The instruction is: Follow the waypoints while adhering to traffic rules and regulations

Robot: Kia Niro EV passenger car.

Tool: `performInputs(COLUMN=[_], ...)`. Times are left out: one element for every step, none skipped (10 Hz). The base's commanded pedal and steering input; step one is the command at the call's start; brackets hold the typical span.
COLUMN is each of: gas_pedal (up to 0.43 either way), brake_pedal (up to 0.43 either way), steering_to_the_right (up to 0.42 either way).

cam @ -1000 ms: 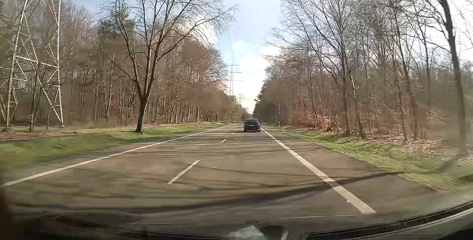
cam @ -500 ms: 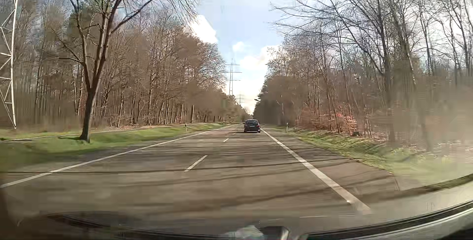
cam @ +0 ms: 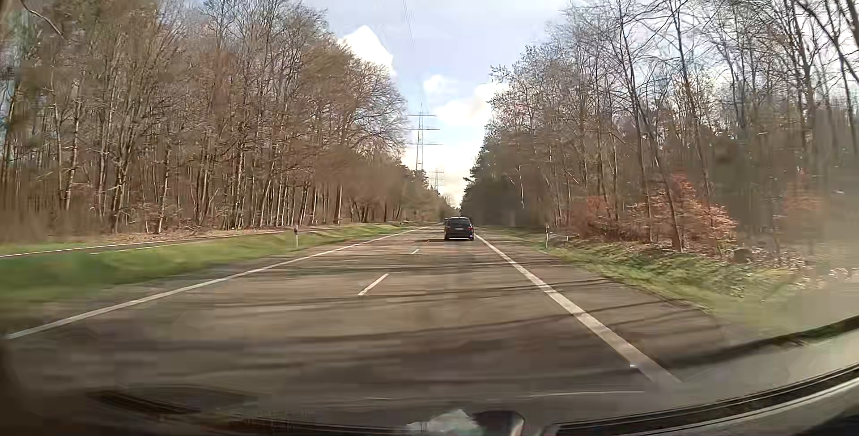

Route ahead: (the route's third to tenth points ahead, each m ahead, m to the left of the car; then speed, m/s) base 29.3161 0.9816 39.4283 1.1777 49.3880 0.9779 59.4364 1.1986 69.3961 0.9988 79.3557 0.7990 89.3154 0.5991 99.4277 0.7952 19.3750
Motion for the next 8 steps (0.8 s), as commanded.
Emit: performInputs(gas_pedal=[0.189,0.189,0.189,0.189,0.189,0.189,0.197,0.197], brake_pedal=[0.000,0.000,0.000,0.000,0.000,0.000,0.000,0.000], steering_to_the_right=[0.000,0.000,0.001,0.001,0.000,0.001,0.001,0.001])
